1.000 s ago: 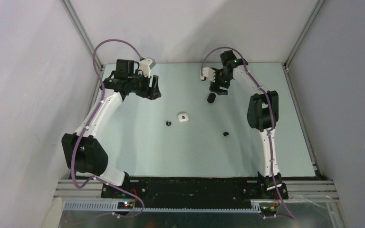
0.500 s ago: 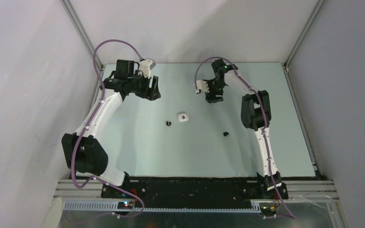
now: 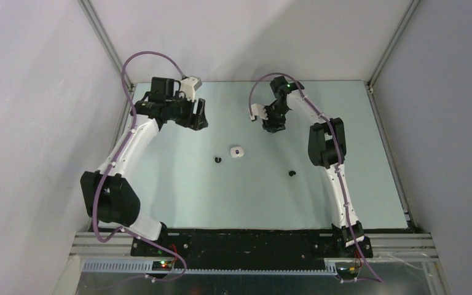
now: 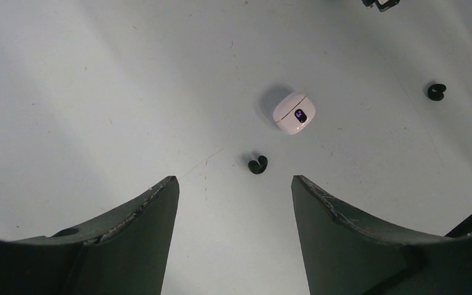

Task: Insert the wireless bluetooth earbuds into the charging case
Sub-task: Pick up the charging case at the center of the board.

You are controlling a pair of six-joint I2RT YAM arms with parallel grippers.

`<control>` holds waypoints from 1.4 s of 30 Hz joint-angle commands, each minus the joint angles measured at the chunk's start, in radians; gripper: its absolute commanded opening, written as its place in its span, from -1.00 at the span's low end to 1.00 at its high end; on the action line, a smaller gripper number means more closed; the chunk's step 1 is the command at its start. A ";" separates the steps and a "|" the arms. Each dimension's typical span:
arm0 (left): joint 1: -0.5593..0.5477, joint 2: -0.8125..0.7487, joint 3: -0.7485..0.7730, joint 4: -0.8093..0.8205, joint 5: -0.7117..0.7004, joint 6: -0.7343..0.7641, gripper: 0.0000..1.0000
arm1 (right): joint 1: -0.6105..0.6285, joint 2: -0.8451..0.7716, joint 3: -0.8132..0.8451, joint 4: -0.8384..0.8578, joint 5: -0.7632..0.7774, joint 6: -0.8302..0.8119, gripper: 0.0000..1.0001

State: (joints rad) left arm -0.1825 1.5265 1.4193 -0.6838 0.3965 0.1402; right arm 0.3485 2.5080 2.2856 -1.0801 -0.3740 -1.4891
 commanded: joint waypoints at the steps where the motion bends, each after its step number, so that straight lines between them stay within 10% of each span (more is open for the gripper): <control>1: 0.004 0.010 -0.007 0.004 0.013 0.022 0.46 | -0.010 0.046 0.046 -0.147 0.018 0.020 0.28; 20: 0.005 0.024 0.001 0.004 0.053 0.012 0.44 | -0.004 0.023 -0.004 -0.038 0.012 0.251 0.42; 31: 0.005 0.058 0.034 0.005 0.086 -0.031 0.44 | -0.004 -0.026 -0.047 0.027 -0.011 0.339 -0.07; 42: 0.005 0.127 0.155 0.080 0.190 -0.177 0.46 | 0.004 -0.329 -0.151 0.164 -0.103 0.531 -0.13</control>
State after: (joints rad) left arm -0.1825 1.6440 1.4876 -0.6613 0.5129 0.0475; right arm 0.3367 2.3734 2.1181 -0.9901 -0.4191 -1.0573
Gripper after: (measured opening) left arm 0.725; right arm 0.477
